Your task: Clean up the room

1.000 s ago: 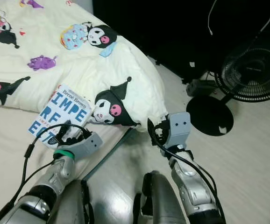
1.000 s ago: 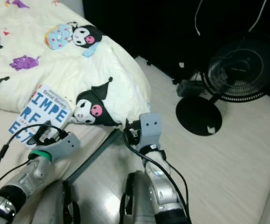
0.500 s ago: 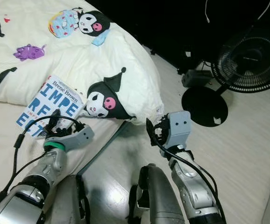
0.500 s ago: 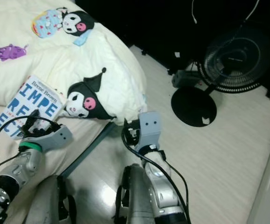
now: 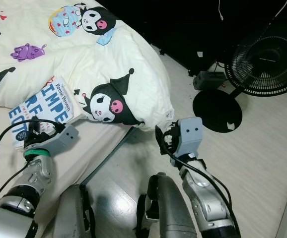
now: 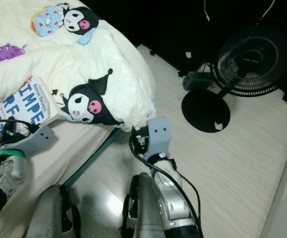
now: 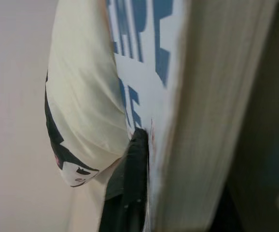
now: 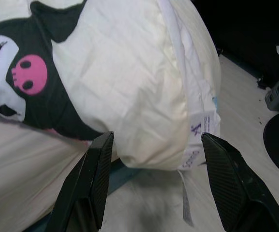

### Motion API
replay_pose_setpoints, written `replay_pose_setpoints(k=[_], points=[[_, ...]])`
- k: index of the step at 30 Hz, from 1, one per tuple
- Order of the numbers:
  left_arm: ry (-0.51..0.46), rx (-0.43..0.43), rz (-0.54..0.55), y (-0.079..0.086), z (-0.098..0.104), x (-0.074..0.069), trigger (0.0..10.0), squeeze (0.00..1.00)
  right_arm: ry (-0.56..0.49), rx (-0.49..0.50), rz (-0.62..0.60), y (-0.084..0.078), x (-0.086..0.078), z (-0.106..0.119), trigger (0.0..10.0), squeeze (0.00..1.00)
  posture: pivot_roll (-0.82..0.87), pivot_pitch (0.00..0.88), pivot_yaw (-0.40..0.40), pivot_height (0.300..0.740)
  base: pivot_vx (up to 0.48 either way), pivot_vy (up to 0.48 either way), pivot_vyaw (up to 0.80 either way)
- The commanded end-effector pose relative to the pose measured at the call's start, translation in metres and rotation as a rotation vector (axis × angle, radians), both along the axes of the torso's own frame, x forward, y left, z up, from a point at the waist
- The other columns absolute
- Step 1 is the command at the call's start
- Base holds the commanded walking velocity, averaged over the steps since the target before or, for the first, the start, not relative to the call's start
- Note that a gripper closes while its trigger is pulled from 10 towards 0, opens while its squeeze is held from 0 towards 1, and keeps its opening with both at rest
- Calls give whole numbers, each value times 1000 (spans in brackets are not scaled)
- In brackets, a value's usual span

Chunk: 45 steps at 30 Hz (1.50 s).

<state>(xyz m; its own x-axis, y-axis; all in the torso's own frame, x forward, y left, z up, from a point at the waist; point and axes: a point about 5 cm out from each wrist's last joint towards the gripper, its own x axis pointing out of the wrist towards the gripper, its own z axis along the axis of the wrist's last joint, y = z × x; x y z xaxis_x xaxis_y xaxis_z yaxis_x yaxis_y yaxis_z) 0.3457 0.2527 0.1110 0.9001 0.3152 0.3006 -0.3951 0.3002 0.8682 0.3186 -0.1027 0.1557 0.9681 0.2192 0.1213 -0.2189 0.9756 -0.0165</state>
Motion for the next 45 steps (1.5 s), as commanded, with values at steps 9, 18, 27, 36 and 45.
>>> replay_pose_setpoints(k=[9,18,27,36,45], points=[[-64,-16,-132,-9,-6,-12,0,0,36,7,-2,-1,3,-11,10000,0,-62,321,-31,610,0,0,0],[-281,-224,-508,-71,60,-37,10000,0,-10,26,-22,-12,3,-4,10000,0,1,204,-21,610,0,0,0],[-242,-843,-701,-103,90,-52,10000,0,-71,67,-33,-23,3,7,10000,0,22,101,-19,610,0,0,0],[-237,-1235,-508,-87,81,-35,10000,0,-63,79,-99,-36,8,2,10000,0,12,65,-18,620,0,0,0],[-176,-1115,-528,-85,84,-29,10000,0,-56,61,-113,-36,11,0,10000,0,9,64,-10,650,0,0,0]])
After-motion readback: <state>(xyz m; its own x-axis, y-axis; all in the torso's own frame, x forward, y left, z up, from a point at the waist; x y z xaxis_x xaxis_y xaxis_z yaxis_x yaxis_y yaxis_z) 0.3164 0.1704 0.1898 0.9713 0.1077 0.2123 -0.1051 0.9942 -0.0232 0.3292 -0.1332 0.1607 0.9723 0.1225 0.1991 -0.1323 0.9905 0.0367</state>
